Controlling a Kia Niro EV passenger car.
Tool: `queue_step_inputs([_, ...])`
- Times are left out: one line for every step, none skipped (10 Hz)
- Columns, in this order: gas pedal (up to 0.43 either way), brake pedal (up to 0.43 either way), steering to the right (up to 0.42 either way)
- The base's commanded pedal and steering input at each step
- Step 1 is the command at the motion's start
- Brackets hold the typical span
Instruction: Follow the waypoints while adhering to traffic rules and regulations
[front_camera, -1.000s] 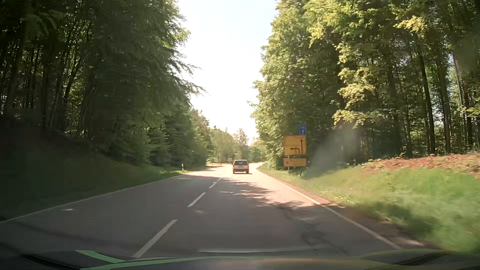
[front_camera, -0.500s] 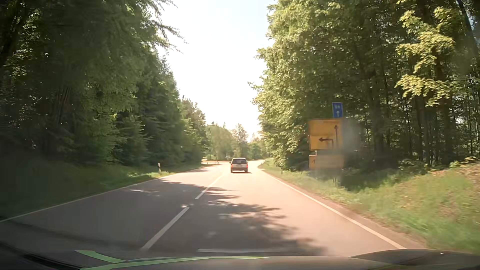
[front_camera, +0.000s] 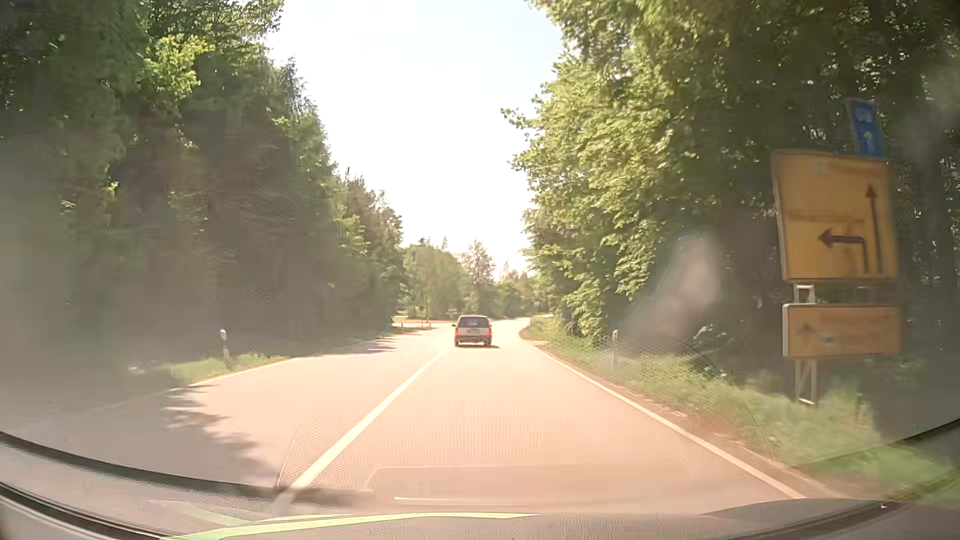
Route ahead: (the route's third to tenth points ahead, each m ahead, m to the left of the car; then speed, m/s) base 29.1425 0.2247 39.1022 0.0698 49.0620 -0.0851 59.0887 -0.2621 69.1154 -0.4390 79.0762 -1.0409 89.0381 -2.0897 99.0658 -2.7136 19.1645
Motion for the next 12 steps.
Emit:
queue_step_inputs([0.0,0.201,0.0])
queue_step_inputs([0.0,0.201,0.0])
queue_step_inputs([0.0,0.201,0.0])
queue_step_inputs([0.0,0.201,-0.001])
queue_step_inputs([0.0,0.201,-0.001])
queue_step_inputs([0.0,0.201,-0.001])
queue_step_inputs([0.0,0.201,-0.001])
queue_step_inputs([0.0,0.207,-0.002])
queue_step_inputs([0.0,0.207,-0.001])
queue_step_inputs([0.0,0.207,-0.001])
queue_step_inputs([0.0,0.207,-0.001])
queue_step_inputs([0.0,0.207,-0.001])
